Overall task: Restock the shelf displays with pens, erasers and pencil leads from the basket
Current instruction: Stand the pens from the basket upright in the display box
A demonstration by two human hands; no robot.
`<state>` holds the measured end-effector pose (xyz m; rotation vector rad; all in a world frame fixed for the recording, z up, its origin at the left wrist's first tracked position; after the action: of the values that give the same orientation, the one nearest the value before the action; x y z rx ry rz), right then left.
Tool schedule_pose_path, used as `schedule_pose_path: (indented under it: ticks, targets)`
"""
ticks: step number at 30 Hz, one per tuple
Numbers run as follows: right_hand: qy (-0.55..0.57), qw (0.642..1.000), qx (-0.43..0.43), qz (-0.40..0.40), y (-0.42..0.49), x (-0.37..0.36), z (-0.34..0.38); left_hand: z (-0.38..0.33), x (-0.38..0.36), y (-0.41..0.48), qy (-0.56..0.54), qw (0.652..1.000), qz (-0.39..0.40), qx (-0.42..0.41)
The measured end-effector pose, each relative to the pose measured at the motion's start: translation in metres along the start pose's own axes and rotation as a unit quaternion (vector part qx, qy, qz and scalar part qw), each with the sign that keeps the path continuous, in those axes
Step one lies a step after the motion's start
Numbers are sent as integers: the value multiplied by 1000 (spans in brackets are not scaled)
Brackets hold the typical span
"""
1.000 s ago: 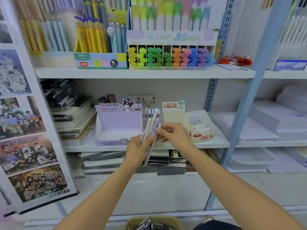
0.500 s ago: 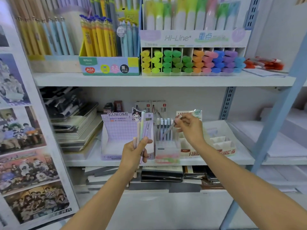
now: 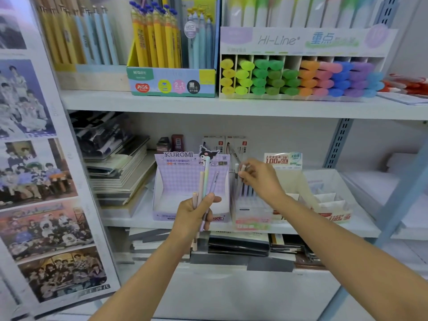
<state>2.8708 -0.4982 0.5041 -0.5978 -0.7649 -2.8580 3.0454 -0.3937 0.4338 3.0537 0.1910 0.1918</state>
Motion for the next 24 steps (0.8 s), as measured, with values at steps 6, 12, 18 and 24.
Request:
schedule_pose_path:
  ticks: [6,12,18,24]
  targets:
    - [-58,994,66,-58,2,-1,8,-1,3,-4,-2,1000,19,-3]
    - [-50,994,46,-82,-2,5,12,-2,0,-7,1,999,39,-4]
    - [291,945,-89,117,-31,-31,33,-10,-18,-15,0,998,67,-1]
    - [376,919,-114,-1,-47,16,24,-13,-13,-27,-4,999,48,17]
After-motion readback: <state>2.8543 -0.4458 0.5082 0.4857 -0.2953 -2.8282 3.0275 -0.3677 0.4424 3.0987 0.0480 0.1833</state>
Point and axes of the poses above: each hand's wrist, its own y-axis towards the middle knuckle, its own x-axis out of the back of the hand, z = x × y, the point moved 10 cm from there along y, towards the middle knuckle, and after that the axes turned 13 degrees about y, right-handed, at the moved point
